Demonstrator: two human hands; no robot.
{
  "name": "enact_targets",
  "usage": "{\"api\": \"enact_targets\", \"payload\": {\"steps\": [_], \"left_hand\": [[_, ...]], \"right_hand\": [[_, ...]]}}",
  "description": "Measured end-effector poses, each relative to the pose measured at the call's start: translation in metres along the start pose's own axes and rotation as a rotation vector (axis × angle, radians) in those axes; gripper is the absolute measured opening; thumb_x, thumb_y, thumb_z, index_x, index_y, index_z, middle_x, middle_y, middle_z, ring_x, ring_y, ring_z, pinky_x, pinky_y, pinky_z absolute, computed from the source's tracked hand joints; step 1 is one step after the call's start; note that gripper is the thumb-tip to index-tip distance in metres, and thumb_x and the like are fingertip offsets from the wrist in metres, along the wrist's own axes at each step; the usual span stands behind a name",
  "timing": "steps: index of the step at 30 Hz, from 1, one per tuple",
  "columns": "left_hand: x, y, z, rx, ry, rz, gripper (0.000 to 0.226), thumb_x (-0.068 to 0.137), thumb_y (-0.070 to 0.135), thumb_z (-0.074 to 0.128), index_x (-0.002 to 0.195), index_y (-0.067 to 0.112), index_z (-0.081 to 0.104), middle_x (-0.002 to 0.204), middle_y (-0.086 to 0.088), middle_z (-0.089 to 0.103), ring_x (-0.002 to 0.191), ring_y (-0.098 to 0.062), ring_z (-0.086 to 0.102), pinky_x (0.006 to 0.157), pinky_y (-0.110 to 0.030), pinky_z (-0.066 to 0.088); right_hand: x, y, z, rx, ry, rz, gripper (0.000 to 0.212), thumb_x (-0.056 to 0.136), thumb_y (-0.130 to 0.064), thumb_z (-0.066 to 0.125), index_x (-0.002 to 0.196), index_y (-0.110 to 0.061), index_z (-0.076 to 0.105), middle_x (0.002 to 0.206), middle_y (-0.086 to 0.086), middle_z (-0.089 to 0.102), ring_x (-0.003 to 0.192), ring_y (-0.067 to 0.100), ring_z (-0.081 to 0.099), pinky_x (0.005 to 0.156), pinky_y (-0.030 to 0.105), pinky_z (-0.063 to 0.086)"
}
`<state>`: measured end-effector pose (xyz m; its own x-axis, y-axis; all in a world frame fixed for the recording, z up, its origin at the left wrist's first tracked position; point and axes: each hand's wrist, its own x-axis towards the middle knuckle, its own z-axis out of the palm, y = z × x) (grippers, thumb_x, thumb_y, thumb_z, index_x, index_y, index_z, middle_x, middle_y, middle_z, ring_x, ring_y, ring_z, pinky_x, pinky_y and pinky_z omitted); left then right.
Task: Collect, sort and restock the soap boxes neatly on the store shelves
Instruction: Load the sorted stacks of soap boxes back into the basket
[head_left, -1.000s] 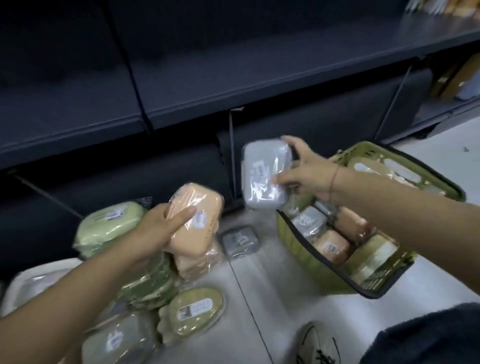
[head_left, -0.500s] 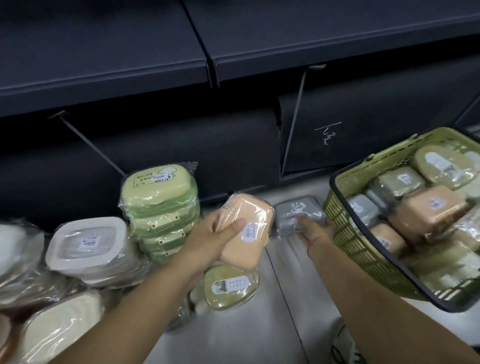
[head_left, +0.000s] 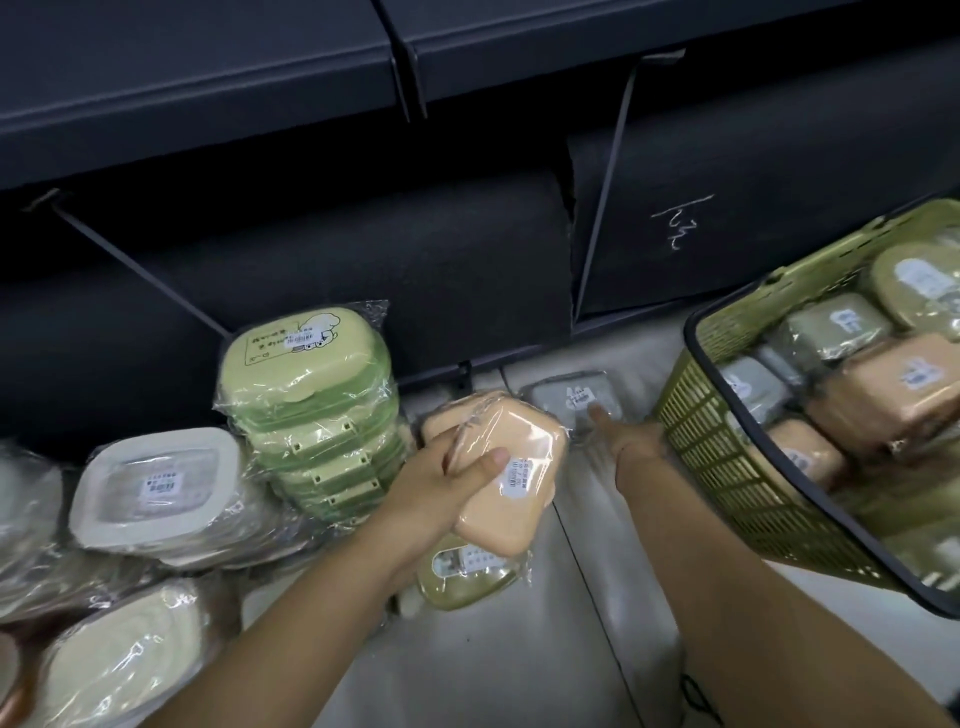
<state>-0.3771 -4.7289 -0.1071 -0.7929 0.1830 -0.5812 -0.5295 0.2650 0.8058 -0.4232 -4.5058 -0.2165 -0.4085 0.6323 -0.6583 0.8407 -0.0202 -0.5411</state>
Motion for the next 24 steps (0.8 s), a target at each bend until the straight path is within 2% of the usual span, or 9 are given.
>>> {"api": "enact_targets", "payload": {"steps": [2, 4, 6, 8, 11, 15, 18, 21, 24], "left_hand": [[-0.003, 0.007, 0.000, 0.050, -0.006, 0.033, 0.032, 0.083, 0.041, 0.070, 0.112, 0.029, 0.062, 0.096, 0.008, 0.073, 0.081, -0.006, 0.071, 0.065, -0.019, 0.053], [-0.005, 0.016, -0.003, 0.089, 0.008, 0.076, 0.042, 0.079, 0.044, 0.073, 0.117, 0.029, 0.061, 0.102, 0.009, 0.072, 0.088, -0.009, 0.071, 0.072, -0.023, 0.054], [-0.010, 0.028, -0.007, 0.145, 0.010, 0.132, 0.045, 0.079, 0.044, 0.073, 0.120, 0.030, 0.061, 0.105, 0.010, 0.072, 0.090, -0.006, 0.070, 0.077, -0.024, 0.055], [-0.018, 0.042, -0.011, 0.273, 0.022, 0.193, 0.060, 0.081, 0.049, 0.070, 0.134, 0.026, 0.054, 0.117, 0.008, 0.068, 0.104, -0.010, 0.066, 0.092, -0.035, 0.053], [-0.029, 0.061, -0.023, 0.673, 0.218, 0.379, 0.076, 0.089, 0.055, 0.055, 0.152, 0.022, 0.028, 0.138, 0.003, 0.049, 0.131, -0.016, 0.043, 0.113, -0.038, 0.034], [-0.019, 0.066, -0.064, 0.998, 0.616, 0.586, 0.072, 0.094, 0.058, 0.034, 0.153, 0.017, 0.026, 0.156, -0.006, 0.029, 0.147, -0.023, 0.016, 0.119, -0.040, 0.009], [-0.006, 0.049, -0.087, 1.148, 0.568, 0.343, 0.082, 0.089, 0.066, 0.016, 0.156, 0.019, 0.018, 0.162, -0.007, 0.018, 0.150, -0.028, 0.007, 0.121, -0.045, 0.001], [-0.005, 0.036, -0.093, 1.222, 0.543, 0.342, 0.085, 0.086, 0.068, 0.014, 0.156, 0.020, 0.016, 0.163, -0.006, 0.016, 0.150, -0.029, 0.009, 0.121, -0.045, 0.002], [-0.004, 0.032, -0.096, 1.230, 0.562, 0.345, 0.087, 0.084, 0.069, 0.012, 0.156, 0.020, 0.015, 0.163, -0.005, 0.016, 0.150, -0.028, 0.009, 0.120, -0.044, 0.001]], "right_hand": [[-0.029, -0.007, -0.012, 0.190, -0.096, -0.080, 0.077, 0.084, -0.055, 0.063, 0.141, -0.010, 0.038, 0.142, 0.017, 0.045, 0.131, 0.034, 0.043, 0.107, 0.044, 0.036], [-0.067, -0.011, -0.024, 0.497, -0.449, -0.143, 0.062, 0.082, -0.063, 0.058, 0.122, -0.016, 0.055, 0.120, 0.009, 0.061, 0.111, 0.025, 0.058, 0.095, 0.040, 0.047], [-0.099, -0.013, -0.034, 0.568, -0.805, -0.261, 0.061, 0.082, -0.058, 0.061, 0.121, -0.011, 0.058, 0.111, 0.010, 0.064, 0.099, 0.021, 0.062, 0.086, 0.037, 0.050], [-0.118, -0.016, -0.039, 0.504, -0.939, -0.365, 0.074, 0.071, -0.049, 0.079, 0.128, -0.007, 0.056, 0.113, 0.013, 0.066, 0.101, 0.023, 0.064, 0.085, 0.039, 0.053], [-0.117, -0.024, -0.035, 0.617, -0.846, -0.315, 0.087, 0.059, -0.043, 0.088, 0.129, -0.003, 0.055, 0.111, 0.012, 0.068, 0.096, 0.022, 0.067, 0.075, 0.040, 0.058], [-0.099, -0.027, -0.002, 0.766, -0.476, -0.099, 0.041, 0.084, -0.026, 0.072, 0.114, -0.005, 0.053, 0.112, 0.014, 0.066, 0.097, 0.027, 0.067, 0.079, 0.044, 0.059], [-0.095, -0.026, 0.037, 0.622, -0.332, -0.080, 0.047, 0.081, -0.037, 0.075, 0.110, -0.008, 0.052, 0.114, 0.013, 0.064, 0.099, 0.030, 0.065, 0.092, 0.048, 0.053], [-0.092, -0.017, 0.064, 0.269, -0.173, -0.152, 0.061, 0.081, -0.049, 0.071, 0.121, -0.007, 0.051, 0.124, 0.015, 0.055, 0.106, 0.031, 0.057, 0.091, 0.036, 0.045], [-0.093, -0.006, 0.073, -0.059, -0.088, -0.236, 0.063, 0.082, -0.058, 0.064, 0.124, -0.013, 0.050, 0.134, 0.015, 0.043, 0.122, 0.036, 0.046, 0.104, 0.043, 0.037]]}}
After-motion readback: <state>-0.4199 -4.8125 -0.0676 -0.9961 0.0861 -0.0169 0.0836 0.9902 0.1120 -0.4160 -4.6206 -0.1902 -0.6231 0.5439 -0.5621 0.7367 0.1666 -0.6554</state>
